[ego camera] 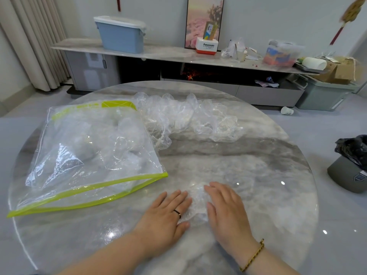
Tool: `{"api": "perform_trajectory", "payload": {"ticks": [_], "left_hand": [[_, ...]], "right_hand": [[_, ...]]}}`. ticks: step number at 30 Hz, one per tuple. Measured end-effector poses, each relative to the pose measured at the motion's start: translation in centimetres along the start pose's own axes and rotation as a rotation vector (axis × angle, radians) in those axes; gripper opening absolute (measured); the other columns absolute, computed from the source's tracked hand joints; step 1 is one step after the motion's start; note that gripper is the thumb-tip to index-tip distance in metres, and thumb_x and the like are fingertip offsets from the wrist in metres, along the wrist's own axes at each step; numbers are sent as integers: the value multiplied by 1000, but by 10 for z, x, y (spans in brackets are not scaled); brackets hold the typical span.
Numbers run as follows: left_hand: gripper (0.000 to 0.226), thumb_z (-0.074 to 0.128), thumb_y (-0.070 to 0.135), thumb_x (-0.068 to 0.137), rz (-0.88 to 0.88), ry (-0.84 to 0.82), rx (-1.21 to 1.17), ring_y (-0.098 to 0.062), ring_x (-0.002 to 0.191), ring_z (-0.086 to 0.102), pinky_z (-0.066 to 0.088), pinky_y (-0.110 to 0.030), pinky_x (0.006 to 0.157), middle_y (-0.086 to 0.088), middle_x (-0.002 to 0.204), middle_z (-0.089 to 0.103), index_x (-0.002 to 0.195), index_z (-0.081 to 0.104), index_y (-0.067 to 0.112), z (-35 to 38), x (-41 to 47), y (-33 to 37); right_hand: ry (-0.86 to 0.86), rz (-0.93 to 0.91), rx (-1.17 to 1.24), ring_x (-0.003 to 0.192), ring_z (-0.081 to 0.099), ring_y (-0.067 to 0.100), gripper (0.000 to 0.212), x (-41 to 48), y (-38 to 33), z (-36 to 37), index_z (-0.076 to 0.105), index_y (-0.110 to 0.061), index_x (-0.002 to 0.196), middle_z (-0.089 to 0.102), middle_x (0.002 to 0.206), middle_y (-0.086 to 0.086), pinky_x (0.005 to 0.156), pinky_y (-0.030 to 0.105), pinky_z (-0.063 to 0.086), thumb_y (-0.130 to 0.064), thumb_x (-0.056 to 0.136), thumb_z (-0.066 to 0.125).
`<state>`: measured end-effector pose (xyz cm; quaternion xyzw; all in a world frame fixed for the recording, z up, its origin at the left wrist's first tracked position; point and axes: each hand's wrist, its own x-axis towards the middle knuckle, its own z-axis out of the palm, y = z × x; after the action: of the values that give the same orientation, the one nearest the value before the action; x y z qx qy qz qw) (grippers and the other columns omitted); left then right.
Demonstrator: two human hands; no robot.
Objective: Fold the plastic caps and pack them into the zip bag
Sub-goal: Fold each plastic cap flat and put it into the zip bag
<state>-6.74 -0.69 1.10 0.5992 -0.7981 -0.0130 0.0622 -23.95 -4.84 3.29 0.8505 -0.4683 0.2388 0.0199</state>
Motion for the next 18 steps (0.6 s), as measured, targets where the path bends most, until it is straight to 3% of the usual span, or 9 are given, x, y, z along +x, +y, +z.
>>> {"api": "perform_trajectory", "payload": {"ticks": [2, 4, 6, 7, 9, 11, 14, 16, 18], "left_hand": [[74, 0, 42, 98, -18, 14, 7, -9, 103, 64, 11, -25, 104, 6, 112, 68, 105, 71, 23, 0, 1, 0], [74, 1, 43, 98, -15, 38, 2, -8, 102, 65, 15, -26, 103, 7, 111, 68, 103, 72, 24, 2, 1, 0], [75, 1, 43, 98, -3, 111, -28, -5, 98, 66, 27, -26, 97, 10, 106, 69, 97, 74, 28, 2, 2, 0], [73, 2, 41, 99, 5, 173, -36, -2, 94, 66, 32, -22, 90, 14, 102, 70, 91, 74, 32, 2, 3, -1], [59, 17, 38, 97, 19, 239, -83, 5, 81, 66, 37, -13, 76, 23, 89, 69, 73, 72, 40, -3, 6, -8], [42, 33, 40, 81, 12, 241, -110, 8, 67, 63, 44, -9, 59, 28, 74, 66, 56, 67, 40, -7, 9, -16], [38, 35, 36, 68, -6, 218, -83, 3, 47, 57, 38, -9, 37, 23, 54, 59, 41, 60, 27, -11, 7, -24], [35, 34, 36, 64, 15, 223, -45, 2, 39, 51, 30, -10, 33, 21, 46, 55, 37, 54, 26, -15, 4, -24], [35, 33, 36, 61, 35, 240, -6, 1, 35, 47, 27, -10, 32, 19, 44, 53, 35, 55, 28, -19, 0, -20]], "right_hand": [[-171, -75, 24, 112, 44, 11, 38, -8, 2, 8, 46, -23, 115, 63, 116, -1, 101, 24, 24, -38, 99, 14], [-260, -84, -44, 116, 41, 7, 47, -14, 6, 13, 44, -26, 117, 63, 119, -6, 107, 20, 12, -41, 99, 4], [-240, -86, -81, 116, 40, 8, 40, -14, 11, 17, 43, -26, 116, 64, 119, -6, 106, 21, 10, -38, 99, 8], [-177, -96, -51, 116, 41, 11, 32, -12, 13, 17, 44, -26, 115, 63, 119, -4, 106, 22, 11, -34, 97, 20], [-94, -157, 94, 113, 43, 14, 29, -7, 14, 12, 48, -25, 104, 59, 115, -3, 105, 23, 16, -23, 77, 38], [-9, -264, 181, 105, 46, 12, 25, -3, 17, 6, 50, -26, 84, 60, 97, -9, 102, 23, 25, -16, 64, 39], [-25, -304, 51, 102, 46, 11, 26, -2, 20, 3, 59, -27, 63, 66, 78, -16, 101, 27, 23, -16, 62, 36], [-69, -231, -83, 106, 44, 15, 35, -1, 25, 6, 67, -27, 69, 70, 88, -12, 103, 27, 15, -20, 61, 33], [-97, -162, -152, 108, 42, 19, 44, 0, 27, 6, 67, -25, 87, 71, 100, -3, 105, 31, 10, -23, 61, 31]]}}
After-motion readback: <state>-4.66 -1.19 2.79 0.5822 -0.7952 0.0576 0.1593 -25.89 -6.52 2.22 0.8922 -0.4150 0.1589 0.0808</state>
